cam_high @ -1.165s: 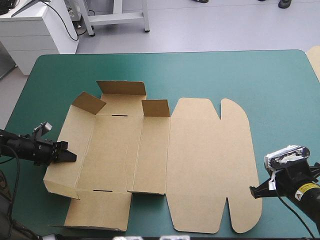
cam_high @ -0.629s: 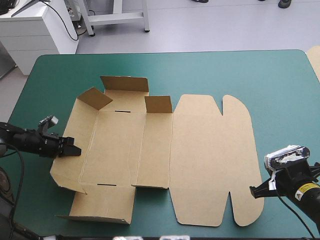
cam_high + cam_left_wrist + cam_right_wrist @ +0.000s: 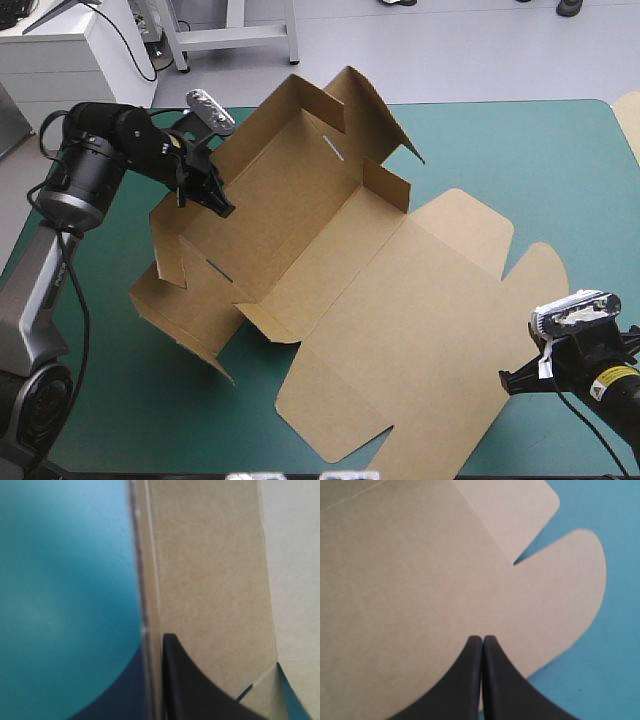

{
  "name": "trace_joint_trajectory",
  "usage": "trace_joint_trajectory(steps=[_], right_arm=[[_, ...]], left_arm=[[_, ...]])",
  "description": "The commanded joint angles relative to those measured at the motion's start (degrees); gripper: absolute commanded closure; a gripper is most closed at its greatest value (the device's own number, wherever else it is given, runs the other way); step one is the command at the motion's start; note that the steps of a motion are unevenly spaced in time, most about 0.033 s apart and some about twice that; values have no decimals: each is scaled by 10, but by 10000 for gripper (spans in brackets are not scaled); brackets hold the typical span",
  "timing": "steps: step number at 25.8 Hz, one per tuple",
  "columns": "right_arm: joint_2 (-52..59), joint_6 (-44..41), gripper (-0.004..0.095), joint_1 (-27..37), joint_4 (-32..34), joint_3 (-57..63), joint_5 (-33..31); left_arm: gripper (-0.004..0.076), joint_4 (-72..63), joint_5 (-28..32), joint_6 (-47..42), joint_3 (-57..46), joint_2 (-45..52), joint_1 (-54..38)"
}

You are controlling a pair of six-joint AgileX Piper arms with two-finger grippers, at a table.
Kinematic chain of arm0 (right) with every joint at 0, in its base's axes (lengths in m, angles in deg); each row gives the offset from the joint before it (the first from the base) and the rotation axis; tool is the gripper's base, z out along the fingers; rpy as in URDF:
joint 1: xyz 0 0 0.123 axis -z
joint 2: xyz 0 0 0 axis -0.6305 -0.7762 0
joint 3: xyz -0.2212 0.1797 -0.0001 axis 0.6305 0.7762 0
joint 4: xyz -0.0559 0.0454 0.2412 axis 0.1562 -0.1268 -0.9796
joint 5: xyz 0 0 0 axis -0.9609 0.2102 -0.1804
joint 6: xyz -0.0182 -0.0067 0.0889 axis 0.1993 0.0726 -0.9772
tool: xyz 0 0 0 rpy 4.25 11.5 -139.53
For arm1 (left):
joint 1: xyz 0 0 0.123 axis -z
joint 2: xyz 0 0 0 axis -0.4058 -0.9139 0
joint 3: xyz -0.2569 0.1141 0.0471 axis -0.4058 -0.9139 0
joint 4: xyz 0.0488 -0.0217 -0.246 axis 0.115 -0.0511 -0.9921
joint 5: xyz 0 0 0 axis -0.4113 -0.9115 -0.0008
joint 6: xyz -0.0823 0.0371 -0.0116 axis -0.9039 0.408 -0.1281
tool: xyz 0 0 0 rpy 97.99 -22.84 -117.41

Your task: Fold the box

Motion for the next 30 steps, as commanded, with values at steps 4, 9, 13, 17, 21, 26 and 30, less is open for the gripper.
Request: trace_joint_trajectory(steps=[4,9,13,17,21,26,30], right_arm=[[-2,-7,929,4,4,-15,37],[-2,-9,929,4,4,-15,36],[-2,-10,929,4,4,-16,37],[-2,-16,929,4,4,-17,43],[-2,-34,929,4,4,-17,48],[-2,-51,929,4,2,-31,52],[-2,-51,929,4,2,-53,51]], left_arm=[[729,93,67,29,39,-21,90],[729,165,138,38,39,-47,137],[730,206,182,41,37,-50,163],[731,214,193,60,37,-50,185],[731,261,234,55,23,-50,223],[731,337,296,54,-36,-35,260],[731,469,431,-23,-162,19,281]])
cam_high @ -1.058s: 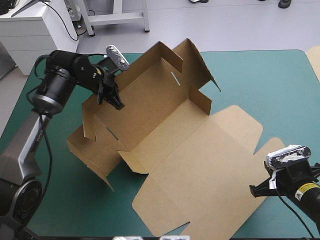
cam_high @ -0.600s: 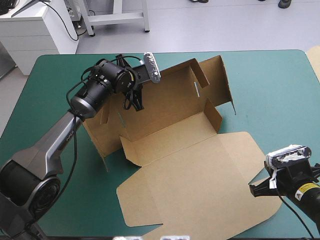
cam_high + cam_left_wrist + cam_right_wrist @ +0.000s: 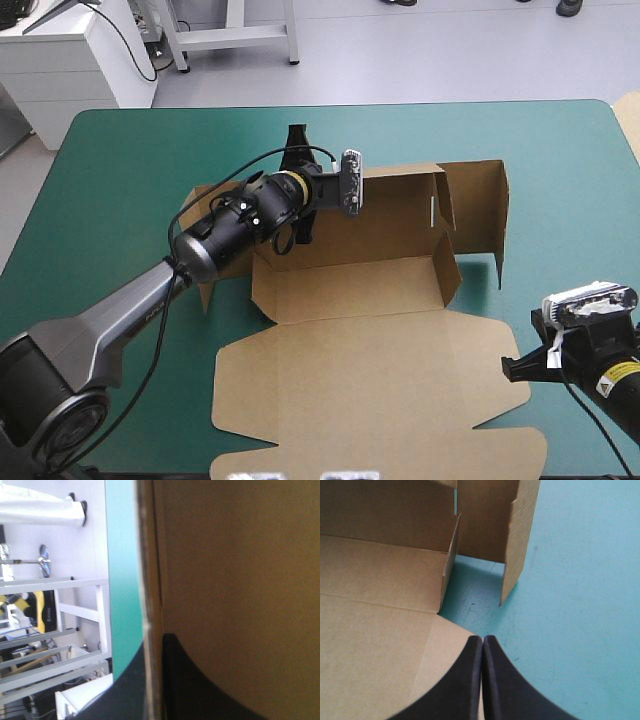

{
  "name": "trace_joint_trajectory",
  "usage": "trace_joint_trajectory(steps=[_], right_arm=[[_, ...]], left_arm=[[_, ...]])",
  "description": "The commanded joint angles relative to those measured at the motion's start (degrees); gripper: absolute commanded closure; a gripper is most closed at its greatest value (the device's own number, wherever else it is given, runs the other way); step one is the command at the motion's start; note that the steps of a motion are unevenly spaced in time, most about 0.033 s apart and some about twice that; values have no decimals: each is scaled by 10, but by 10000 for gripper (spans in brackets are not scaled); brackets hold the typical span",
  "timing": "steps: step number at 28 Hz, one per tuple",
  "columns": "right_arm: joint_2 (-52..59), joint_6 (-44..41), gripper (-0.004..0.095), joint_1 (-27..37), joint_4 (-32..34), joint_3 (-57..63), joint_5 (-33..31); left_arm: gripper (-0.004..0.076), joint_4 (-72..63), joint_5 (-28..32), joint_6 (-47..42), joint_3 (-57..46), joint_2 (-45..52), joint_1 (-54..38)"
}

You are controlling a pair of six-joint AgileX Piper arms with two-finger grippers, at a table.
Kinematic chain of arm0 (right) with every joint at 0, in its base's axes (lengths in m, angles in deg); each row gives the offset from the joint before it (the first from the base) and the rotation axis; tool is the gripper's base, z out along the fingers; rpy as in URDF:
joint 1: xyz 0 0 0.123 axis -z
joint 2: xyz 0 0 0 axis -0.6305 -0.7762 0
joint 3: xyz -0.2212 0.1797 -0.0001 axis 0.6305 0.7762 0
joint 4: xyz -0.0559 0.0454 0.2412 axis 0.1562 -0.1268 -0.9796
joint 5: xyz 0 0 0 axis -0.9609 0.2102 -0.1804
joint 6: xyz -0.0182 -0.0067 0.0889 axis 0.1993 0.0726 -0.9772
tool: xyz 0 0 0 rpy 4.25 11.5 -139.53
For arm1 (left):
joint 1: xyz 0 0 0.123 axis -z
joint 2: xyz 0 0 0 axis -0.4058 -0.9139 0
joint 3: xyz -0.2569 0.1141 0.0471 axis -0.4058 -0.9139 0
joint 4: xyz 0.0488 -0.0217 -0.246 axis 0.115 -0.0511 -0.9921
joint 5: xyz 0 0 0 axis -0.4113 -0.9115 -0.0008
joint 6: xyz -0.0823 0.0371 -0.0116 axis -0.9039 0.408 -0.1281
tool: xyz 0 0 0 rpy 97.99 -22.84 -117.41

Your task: Fold the box

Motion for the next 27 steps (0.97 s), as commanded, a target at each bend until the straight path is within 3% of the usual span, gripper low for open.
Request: trace_joint_trajectory(steps=[1,5,16,27], right_arm=[[-2,-3,929,4,4,-27,40],[-5,-23,929,4,4,-28,41],[-37,-35,929,4,4,-30,51],[-72,-37,927,4,-3,-35,79]], left_arm=[[731,135,106,-88,-51,64,12],[731,287,112,-226,-107,84,15],[731,480,120,-427,-204,121,32],[731,568,112,-529,-256,120,31]])
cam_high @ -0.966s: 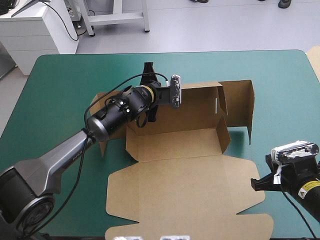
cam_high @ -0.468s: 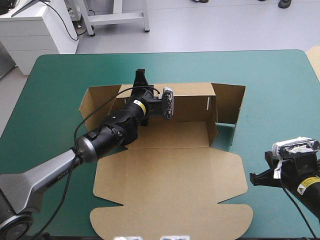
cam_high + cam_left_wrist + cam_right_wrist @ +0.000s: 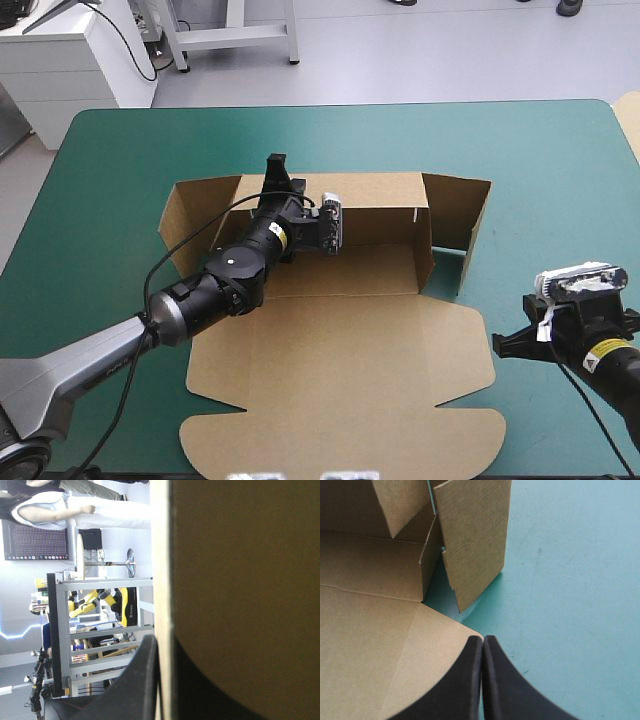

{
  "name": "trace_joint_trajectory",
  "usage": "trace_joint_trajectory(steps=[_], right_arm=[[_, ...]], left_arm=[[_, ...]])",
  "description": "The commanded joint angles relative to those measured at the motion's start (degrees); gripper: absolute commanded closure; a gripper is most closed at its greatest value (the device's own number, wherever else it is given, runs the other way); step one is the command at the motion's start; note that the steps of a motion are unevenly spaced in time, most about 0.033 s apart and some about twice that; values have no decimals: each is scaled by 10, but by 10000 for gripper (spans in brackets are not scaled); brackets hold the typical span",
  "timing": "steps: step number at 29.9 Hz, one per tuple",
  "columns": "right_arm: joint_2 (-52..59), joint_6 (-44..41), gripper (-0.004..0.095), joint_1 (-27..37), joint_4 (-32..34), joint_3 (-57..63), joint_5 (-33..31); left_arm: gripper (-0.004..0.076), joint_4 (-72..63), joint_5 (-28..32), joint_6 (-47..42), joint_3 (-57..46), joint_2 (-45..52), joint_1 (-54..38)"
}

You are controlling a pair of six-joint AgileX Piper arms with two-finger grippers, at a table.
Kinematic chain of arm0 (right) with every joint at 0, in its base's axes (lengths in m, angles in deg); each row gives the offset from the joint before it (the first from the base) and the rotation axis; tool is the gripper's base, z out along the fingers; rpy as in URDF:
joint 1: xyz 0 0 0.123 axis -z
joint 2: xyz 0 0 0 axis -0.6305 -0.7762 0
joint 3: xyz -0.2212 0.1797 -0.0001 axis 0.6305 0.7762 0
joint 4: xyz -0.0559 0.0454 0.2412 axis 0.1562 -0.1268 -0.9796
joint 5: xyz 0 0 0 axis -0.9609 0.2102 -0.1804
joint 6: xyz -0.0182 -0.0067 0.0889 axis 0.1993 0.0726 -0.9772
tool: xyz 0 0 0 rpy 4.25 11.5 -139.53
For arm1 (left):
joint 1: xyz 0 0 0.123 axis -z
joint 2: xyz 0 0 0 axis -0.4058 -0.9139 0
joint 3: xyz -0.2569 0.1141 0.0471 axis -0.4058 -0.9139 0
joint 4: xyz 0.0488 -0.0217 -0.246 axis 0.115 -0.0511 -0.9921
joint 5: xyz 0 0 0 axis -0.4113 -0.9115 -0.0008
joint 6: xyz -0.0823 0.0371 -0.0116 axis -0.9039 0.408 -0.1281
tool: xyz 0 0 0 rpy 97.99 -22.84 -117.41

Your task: Fold the box

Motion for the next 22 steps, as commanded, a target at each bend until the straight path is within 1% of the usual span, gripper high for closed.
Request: trace_joint_trajectory(steps=[1,5,12,16,22], right_arm=[[-24,0,929,4,-2,-32,44],[-53,21,928,4,-2,-72,44],[-158,30,928,4,6,-234,34],[-246,60,929,4,7,-336,4],[-390,86,929,4,7,-475,-69]], left_arm=[[731,36,-6,-40,-1,23,2],[731,34,-4,-60,-4,23,2],[731,32,-3,-72,-4,23,2],[731,29,-8,-74,-4,23,2],[731,32,-7,-85,-4,23,2]])
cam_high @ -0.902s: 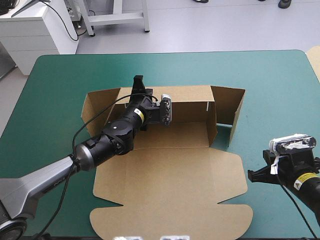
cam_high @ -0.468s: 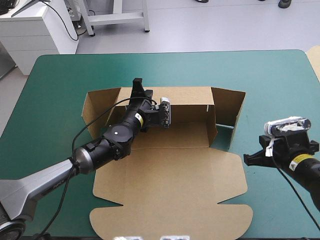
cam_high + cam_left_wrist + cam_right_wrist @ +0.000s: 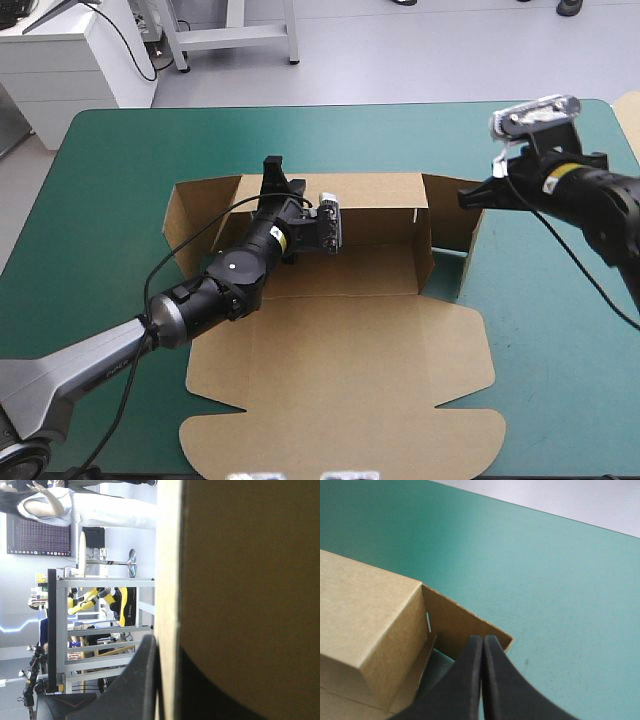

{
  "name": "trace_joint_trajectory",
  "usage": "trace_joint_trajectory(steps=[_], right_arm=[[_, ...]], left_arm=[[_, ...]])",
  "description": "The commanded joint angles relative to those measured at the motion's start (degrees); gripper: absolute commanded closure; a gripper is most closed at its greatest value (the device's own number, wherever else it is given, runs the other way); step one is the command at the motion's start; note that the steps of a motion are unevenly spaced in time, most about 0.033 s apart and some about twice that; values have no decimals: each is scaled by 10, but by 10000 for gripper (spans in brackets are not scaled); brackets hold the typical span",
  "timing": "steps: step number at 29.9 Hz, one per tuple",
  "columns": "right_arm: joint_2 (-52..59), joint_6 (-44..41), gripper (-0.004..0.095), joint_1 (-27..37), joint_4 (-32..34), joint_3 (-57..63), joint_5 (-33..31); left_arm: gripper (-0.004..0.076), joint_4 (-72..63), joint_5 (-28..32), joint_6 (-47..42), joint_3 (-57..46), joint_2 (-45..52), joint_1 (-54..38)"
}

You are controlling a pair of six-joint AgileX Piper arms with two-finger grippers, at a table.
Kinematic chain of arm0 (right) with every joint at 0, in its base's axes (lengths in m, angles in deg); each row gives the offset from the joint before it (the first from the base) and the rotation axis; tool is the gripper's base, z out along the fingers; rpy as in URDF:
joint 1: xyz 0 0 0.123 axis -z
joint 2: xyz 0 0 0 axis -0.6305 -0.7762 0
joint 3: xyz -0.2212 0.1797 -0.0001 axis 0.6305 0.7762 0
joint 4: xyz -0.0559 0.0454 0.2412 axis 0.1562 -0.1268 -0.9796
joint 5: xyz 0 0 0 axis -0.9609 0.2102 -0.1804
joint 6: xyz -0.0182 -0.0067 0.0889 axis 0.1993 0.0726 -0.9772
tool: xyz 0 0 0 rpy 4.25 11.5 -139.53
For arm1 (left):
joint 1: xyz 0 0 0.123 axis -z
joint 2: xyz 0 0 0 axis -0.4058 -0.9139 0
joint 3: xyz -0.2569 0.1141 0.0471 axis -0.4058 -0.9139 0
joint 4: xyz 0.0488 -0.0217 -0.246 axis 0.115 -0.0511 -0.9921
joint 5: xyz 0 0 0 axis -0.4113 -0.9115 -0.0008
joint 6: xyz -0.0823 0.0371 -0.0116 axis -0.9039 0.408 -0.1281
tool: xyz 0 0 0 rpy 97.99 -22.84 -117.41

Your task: Fold the box

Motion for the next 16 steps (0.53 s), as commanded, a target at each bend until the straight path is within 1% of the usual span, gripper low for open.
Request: trace_joint_trajectory(steps=[1,11,13,16], right_arm=[[-68,14,929,4,6,-84,-4],[-248,16,929,9,0,-253,-85],[-278,17,929,19,-24,-282,-98],[-314,37,929,46,-93,-314,-127]], left_arm=[[731,-4,-10,-15,8,22,2],[731,-6,-9,-16,8,22,2],[731,-6,-7,-16,8,22,2],[731,-6,-4,-19,8,22,2]])
